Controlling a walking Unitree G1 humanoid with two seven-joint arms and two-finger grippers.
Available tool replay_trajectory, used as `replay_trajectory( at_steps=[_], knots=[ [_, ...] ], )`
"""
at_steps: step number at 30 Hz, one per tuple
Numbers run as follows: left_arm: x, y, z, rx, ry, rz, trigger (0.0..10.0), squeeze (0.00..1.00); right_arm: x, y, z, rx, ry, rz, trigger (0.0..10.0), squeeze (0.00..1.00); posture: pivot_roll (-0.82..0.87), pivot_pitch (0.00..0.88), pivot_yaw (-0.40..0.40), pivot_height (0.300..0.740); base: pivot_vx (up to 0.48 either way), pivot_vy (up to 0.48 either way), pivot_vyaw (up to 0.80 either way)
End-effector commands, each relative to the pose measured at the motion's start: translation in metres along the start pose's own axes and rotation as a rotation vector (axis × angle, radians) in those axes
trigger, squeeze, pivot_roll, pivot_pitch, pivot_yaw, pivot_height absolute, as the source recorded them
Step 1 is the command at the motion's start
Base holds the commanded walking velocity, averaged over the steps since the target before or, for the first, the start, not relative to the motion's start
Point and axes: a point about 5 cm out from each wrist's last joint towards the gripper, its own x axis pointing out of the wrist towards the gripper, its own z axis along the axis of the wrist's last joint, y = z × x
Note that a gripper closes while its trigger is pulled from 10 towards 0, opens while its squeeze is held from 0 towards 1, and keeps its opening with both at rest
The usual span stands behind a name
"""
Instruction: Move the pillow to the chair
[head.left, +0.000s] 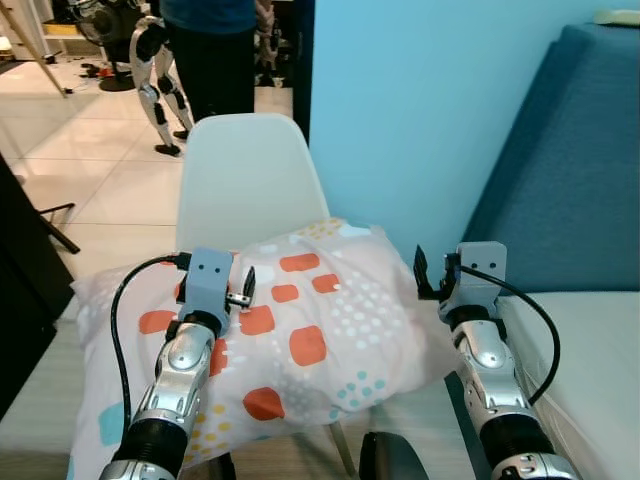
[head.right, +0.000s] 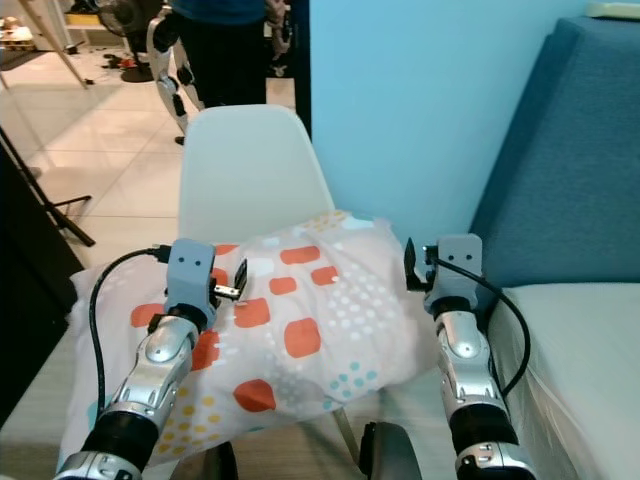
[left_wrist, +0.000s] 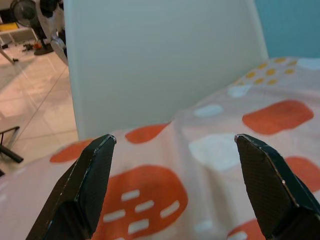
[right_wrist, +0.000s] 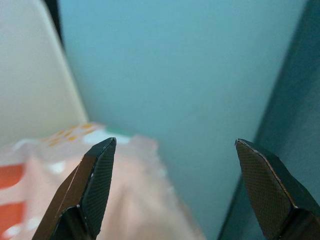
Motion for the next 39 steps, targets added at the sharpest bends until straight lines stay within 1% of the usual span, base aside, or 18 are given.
replay_trajectory(
  at_steps=[1, 3, 5, 7, 8, 10, 11, 12, 19, 24, 28, 32, 39],
  knots=[
    [-0.004, 0.0, -0.003, 0.011, 0.011, 0.004, 10.0, 0.0, -0.001, 0.004, -0.002, 0.037, 0.014, 0.013, 10.0, 0.0, 0.03, 0.0, -0.08, 0.59, 0.0, 0.0, 0.0],
    [-0.004, 0.0, -0.003, 0.011, 0.011, 0.004, 10.0, 0.0, -0.001, 0.004, -0.002, 0.037, 0.014, 0.013, 10.0, 0.0, 0.03, 0.0, -0.08, 0.59, 0.0, 0.0, 0.0],
    [-0.009, -0.002, -0.009, -0.017, 0.042, 0.035, 10.0, 0.0, 0.003, 0.02, -0.004, 0.056, 0.04, 0.065, 10.0, 0.0, 0.02, 0.0, -0.086, 0.59, 0.0, 0.0, 0.0],
    [-0.009, -0.002, -0.009, -0.017, 0.042, 0.035, 10.0, 0.0, 0.003, 0.02, -0.004, 0.056, 0.04, 0.065, 10.0, 0.0, 0.02, 0.0, -0.086, 0.59, 0.0, 0.0, 0.0],
    [-0.011, -0.003, -0.011, -0.027, 0.053, 0.048, 10.0, 0.0, 0.004, 0.026, -0.005, 0.053, 0.053, 0.086, 10.0, 0.0, 0.02, 0.0, -0.086, 0.59, 0.0, 0.0, 0.0],
    [-0.015, -0.006, -0.014, -0.022, 0.06, 0.068, 10.0, 0.0, 0.005, 0.034, -0.014, 0.05, 0.116, 0.113, 10.0, 0.0, 0.03, 0.0, -0.088, 0.59, 0.0, 0.0, 0.0],
    [-0.015, -0.006, -0.014, -0.022, 0.06, 0.068, 10.0, 0.0, 0.005, 0.034, -0.014, 0.05, 0.116, 0.113, 10.0, 0.0, 0.03, 0.0, -0.088, 0.59, 0.0, 0.0, 0.0],
    [-0.016, -0.007, -0.016, -0.026, 0.062, 0.076, 10.0, 0.0, 0.005, 0.036, -0.015, 0.079, 0.126, 0.128, 10.0, 0.0, 0.03, 0.0, -0.089, 0.59, 0.0, 0.0, 0.0],
    [-0.017, -0.008, -0.016, -0.035, 0.053, 0.078, 10.0, 0.0, 0.004, 0.041, -0.016, 0.088, 0.121, 0.142, 10.0, 0.0, 0.03, 0.0, -0.09, 0.59, 0.0, 0.0, 0.0],
    [-0.015, -0.006, -0.013, -0.04, 0.041, 0.077, 10.0, 0.0, 0.002, 0.045, -0.017, 0.087, 0.121, 0.143, 10.0, 0.0, 0.03, 0.0, -0.088, 0.6, 0.0, 0.0, 0.0],
    [-0.011, -0.002, -0.007, -0.043, 0.028, 0.078, 10.0, 0.0, 0.001, 0.046, -0.019, 0.097, 0.128, 0.134, 10.0, 0.0, 0.03, 0.0, -0.088, 0.615, 0.0, 0.0, 0.0],
    [-0.011, -0.003, -0.006, -0.043, 0.028, 0.078, 10.0, 0.0, 0.001, 0.047, -0.02, 0.096, 0.13, 0.138, 10.0, 0.0, 0.03, 0.0, -0.086, 0.62, 0.0, 0.0, 0.0],
    [-0.013, -0.005, -0.007, -0.04, 0.03, 0.074, 10.0, 0.0, 0.0, 0.048, -0.022, 0.1, 0.136, 0.147, 10.0, 0.0, 0.04, 0.0, -0.088, 0.65, 0.0, 0.0, 0.0]
  ],
)
